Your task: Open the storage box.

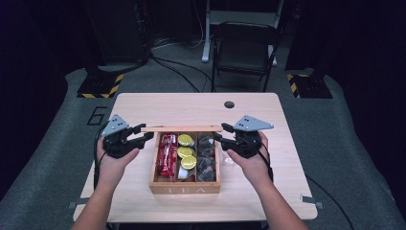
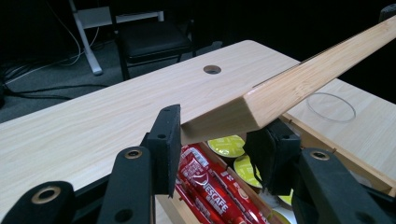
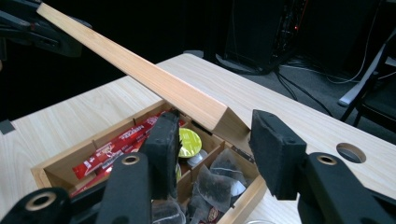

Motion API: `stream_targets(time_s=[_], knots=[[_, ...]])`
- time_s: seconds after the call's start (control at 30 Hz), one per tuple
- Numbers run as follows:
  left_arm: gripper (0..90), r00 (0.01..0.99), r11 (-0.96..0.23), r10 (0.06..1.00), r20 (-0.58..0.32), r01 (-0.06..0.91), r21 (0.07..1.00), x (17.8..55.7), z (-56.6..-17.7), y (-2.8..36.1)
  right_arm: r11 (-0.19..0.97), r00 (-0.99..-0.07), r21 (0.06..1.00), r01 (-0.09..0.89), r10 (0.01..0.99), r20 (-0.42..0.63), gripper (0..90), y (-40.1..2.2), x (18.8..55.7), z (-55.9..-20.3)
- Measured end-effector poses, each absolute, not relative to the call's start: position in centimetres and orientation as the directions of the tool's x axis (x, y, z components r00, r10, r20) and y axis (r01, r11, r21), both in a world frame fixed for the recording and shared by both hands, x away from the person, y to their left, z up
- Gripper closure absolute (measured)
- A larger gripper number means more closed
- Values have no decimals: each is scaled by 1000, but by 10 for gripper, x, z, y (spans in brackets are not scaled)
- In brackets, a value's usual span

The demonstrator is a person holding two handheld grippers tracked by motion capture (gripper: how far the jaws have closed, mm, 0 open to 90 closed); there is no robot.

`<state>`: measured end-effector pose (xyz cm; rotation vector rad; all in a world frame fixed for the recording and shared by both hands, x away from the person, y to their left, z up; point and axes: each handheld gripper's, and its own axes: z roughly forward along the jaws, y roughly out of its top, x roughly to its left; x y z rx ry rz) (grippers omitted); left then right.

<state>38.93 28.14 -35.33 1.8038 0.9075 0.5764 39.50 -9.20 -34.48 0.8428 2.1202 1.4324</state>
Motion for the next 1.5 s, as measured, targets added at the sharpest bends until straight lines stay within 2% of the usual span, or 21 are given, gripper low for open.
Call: stream_targets(time_s=[0.17, 0.43, 0.6, 1.23, 1.5], knots=[[556, 611, -220, 792, -19, 314, 923, 389, -355, 282, 278, -704, 930, 241, 709, -29, 482, -91, 392, -345], [555, 613, -219, 790, -17, 307, 926, 390, -355, 283, 261, -695, 936, 237, 719, -24, 479, -94, 378, -355], [554, 614, -218, 789, -16, 304, 927, 390, -355, 283, 240, -698, 945, 222, 716, -17, 541, -94, 365, -367], [554, 619, -215, 785, -16, 297, 930, 390, -356, 284, 384, -764, 855, 348, 644, 22, 555, -74, 369, -436], [553, 621, -217, 784, -16, 297, 930, 390, -357, 284, 399, -782, 839, 369, 621, 49, 519, -71, 370, -449]])
